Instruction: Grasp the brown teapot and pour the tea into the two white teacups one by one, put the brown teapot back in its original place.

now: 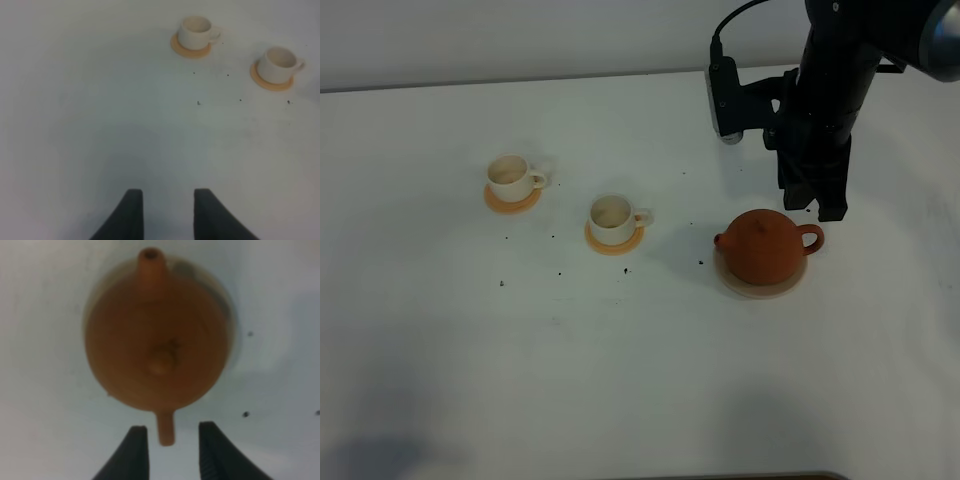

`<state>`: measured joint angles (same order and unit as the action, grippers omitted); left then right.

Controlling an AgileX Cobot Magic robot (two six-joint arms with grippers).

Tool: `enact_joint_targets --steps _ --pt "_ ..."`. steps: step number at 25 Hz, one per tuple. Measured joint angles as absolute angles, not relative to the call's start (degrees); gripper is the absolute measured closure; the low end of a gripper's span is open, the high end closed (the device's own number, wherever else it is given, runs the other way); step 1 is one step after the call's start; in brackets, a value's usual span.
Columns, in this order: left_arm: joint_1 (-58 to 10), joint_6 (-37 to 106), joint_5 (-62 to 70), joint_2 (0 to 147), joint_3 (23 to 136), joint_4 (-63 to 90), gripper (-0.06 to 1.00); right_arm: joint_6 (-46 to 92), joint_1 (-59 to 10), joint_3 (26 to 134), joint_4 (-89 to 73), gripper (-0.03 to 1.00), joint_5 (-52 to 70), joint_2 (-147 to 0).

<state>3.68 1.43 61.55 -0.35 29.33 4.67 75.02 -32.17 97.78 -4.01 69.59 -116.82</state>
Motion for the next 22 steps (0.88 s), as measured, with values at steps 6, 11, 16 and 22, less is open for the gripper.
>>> enact_joint_targets --steps 6,11,16,22 --pt "3.68 1.36 61.55 -0.35 29.33 4.67 0.69 73.65 -32.19 94.48 -4.72 0.71 69.59 -116.82" --pt "3.68 1.36 61.55 -0.35 29.33 4.67 0.69 71.97 -32.23 91.16 -5.04 0.63 65.61 -116.91" --pt "3.68 1.36 61.55 -0.35 29.33 4.67 0.69 71.76 -32.23 90.47 -4.14 0.6 61.1 -118.06" --pt "3.68 1.36 61.55 -0.35 29.33 4.67 0.69 71.59 -32.23 90.47 -2.39 0.6 60.04 -119.59"
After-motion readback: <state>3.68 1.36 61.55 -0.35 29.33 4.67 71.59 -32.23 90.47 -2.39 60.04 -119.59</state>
